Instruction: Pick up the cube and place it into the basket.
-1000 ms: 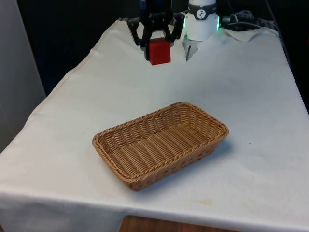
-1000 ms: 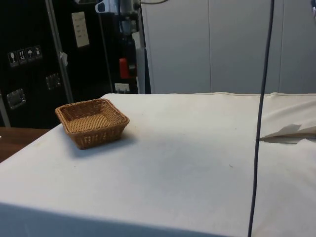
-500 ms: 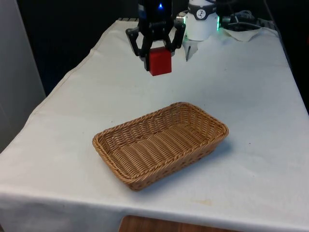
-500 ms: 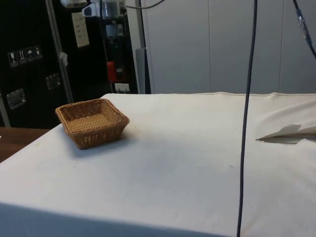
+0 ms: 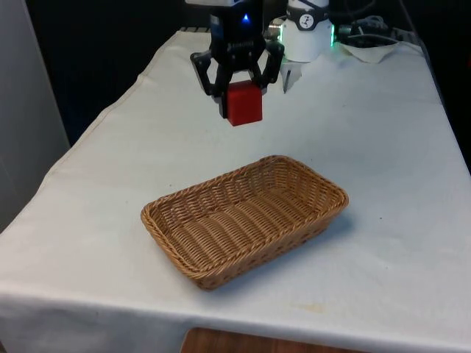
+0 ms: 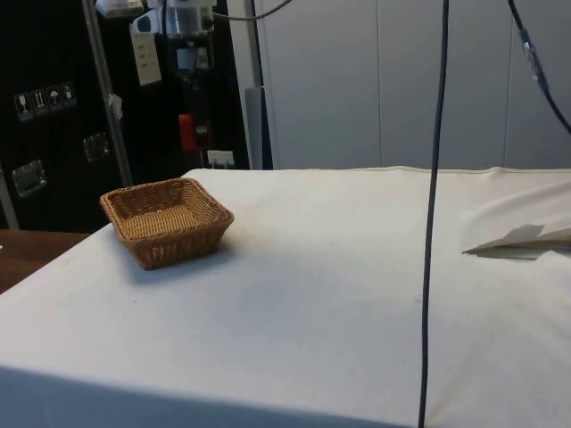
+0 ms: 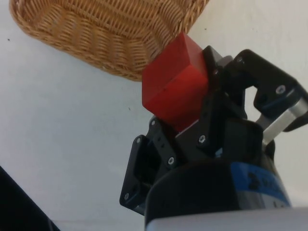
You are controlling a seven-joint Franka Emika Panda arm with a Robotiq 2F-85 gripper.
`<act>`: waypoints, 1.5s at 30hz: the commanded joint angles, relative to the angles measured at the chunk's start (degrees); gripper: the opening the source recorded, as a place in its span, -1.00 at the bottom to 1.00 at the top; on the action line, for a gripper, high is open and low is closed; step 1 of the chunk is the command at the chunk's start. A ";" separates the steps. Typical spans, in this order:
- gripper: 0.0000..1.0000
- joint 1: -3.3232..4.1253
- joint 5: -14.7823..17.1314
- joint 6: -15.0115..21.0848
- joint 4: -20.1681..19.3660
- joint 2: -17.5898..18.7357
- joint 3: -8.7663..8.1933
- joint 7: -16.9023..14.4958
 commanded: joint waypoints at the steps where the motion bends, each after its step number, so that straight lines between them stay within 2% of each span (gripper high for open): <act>1: -0.99 -0.29 0.40 -0.74 0.92 0.57 0.23 -0.29; 5: -0.99 -0.29 0.46 -0.86 2.23 1.55 0.34 -0.23; 6: -0.99 0.00 0.00 -0.06 1.43 1.03 0.06 0.00; 7: -0.99 -0.29 0.46 -0.86 2.58 1.78 0.34 -0.23; 13: -0.99 -0.52 1.09 -0.97 5.73 4.30 0.34 -0.34; 14: -0.99 -0.17 0.69 -0.23 5.16 4.01 0.06 0.00; 16: -0.99 -0.63 1.43 -1.03 7.16 5.56 0.40 -0.40; 22: -0.99 -0.92 2.46 -1.49 10.14 8.31 0.46 -0.74; 23: -0.99 -0.52 2.12 -0.52 9.63 8.02 0.06 -0.34; 24: -0.99 -0.97 2.64 -1.60 10.71 8.77 0.46 -0.74; 29: -0.99 -1.26 3.38 -3.04 14.15 11.52 0.29 -0.86; 31: -0.99 -0.97 3.21 -2.64 14.50 11.86 0.00 -0.57; 32: -0.99 -1.38 3.55 -3.78 15.58 12.61 0.29 -0.80; 38: -0.99 -1.55 3.84 -4.98 17.65 14.38 0.23 -0.63; 39: -0.99 -1.26 3.67 -4.01 16.96 13.92 0.00 -0.57; 40: -0.99 -1.60 3.90 -5.27 18.16 14.84 0.17 -0.63; 45: -0.99 -1.66 3.84 -6.02 19.48 16.04 0.11 -0.52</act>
